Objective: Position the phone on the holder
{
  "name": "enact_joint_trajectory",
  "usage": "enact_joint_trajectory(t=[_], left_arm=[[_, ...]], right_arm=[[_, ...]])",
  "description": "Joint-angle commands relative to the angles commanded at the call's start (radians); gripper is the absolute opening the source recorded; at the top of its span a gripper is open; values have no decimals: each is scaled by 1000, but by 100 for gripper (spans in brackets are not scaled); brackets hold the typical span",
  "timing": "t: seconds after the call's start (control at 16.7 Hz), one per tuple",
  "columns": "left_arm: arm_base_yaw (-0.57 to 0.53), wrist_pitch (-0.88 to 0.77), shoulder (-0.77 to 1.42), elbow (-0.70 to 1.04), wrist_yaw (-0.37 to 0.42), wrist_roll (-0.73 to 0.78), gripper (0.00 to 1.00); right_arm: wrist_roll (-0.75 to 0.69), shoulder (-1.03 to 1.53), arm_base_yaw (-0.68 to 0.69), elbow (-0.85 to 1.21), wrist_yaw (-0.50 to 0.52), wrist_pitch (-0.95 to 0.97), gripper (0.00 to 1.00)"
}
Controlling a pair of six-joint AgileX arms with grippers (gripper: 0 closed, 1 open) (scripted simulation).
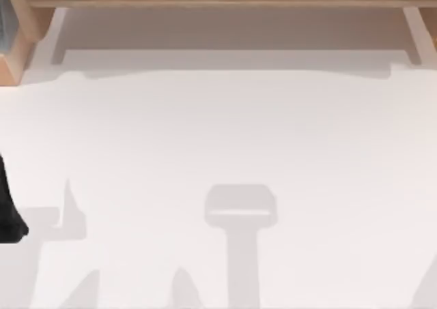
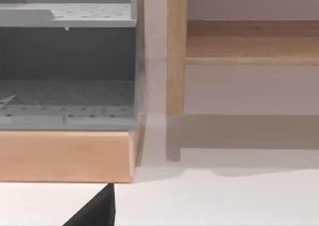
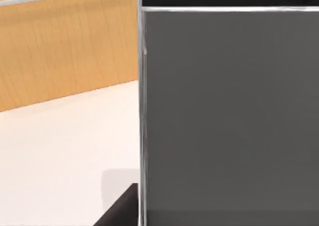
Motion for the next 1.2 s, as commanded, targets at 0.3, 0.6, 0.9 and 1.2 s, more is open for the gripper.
enact_joint_trajectory(t=[0.3, 0.6, 0.9, 1.2], left_arm=[[0, 0, 0, 0, 0, 0, 100], [0, 0, 0, 0, 0, 0, 100], [0, 0, 0, 0, 0, 0, 100], [0, 0, 0, 0, 0, 0, 100]], right_arm=[[-5, 9, 2, 3, 0, 3, 0], [-5, 9, 2, 3, 0, 3, 38], [-5, 9, 2, 3, 0, 3, 75], [-5, 9, 2, 3, 0, 3, 100]])
